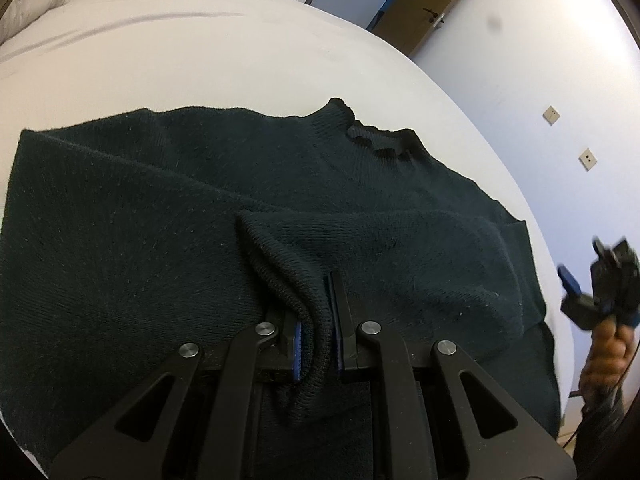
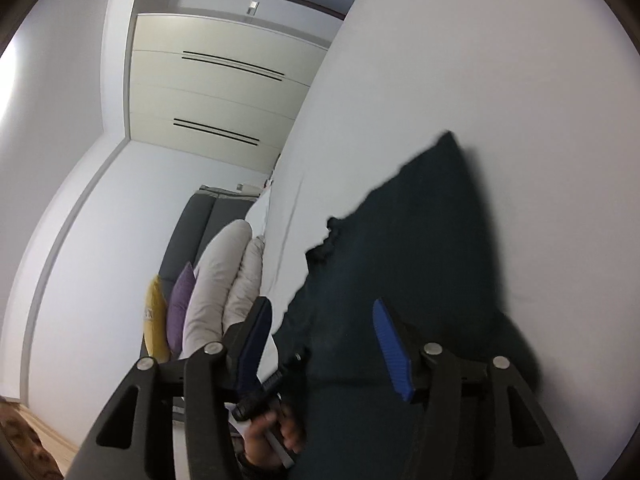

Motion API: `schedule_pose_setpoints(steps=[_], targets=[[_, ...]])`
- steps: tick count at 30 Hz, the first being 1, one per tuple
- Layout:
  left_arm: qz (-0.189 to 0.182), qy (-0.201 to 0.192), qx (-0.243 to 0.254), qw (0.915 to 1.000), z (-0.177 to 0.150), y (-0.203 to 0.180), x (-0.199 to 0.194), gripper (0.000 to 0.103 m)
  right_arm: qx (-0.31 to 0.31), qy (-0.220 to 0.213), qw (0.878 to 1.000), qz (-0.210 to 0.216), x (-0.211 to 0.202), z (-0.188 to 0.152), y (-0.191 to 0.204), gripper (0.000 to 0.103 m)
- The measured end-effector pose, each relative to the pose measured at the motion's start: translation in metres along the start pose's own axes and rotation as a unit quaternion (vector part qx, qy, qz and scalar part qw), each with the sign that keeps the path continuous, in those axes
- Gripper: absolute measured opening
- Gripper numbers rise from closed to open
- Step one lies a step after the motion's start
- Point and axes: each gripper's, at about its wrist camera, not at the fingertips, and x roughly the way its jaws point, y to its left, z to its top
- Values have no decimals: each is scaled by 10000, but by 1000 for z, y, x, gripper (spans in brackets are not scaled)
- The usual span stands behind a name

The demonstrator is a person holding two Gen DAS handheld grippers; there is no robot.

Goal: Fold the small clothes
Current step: 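Lay the sleeve across the sweater body with the right gripper and release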

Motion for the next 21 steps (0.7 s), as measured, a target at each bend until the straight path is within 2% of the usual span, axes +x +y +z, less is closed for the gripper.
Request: schedule_pose_setpoints(steps=[3,5,6,7,13,17,21], targets=[[43,-18,39,10000,-1,-2,0,13,256,180,9995,-103,30,8,-14,58],[79,-22,68,9999,-1,-5,1,13,483,446,9971,-377,53,5,-33,55],[106,-28,90,9999,-2,-6,1,13,529,514,9962,-472,60,3,-38,42],[122,-34,104,9999,-2,-7,2,13,478,507,9961,-536,62,1,-39,38],[126,-60,110,9998,-1,-8,6,13,186,398,9988,-214,53,-4,-40,38],[131,-62,121,9998,-3,-8,5,13,-3,369,9983,-461,49,-10,-32,39],[116,-63,111,9999,-2,-7,5,13,-138,295,9971,-689,41,-21,-25,47]])
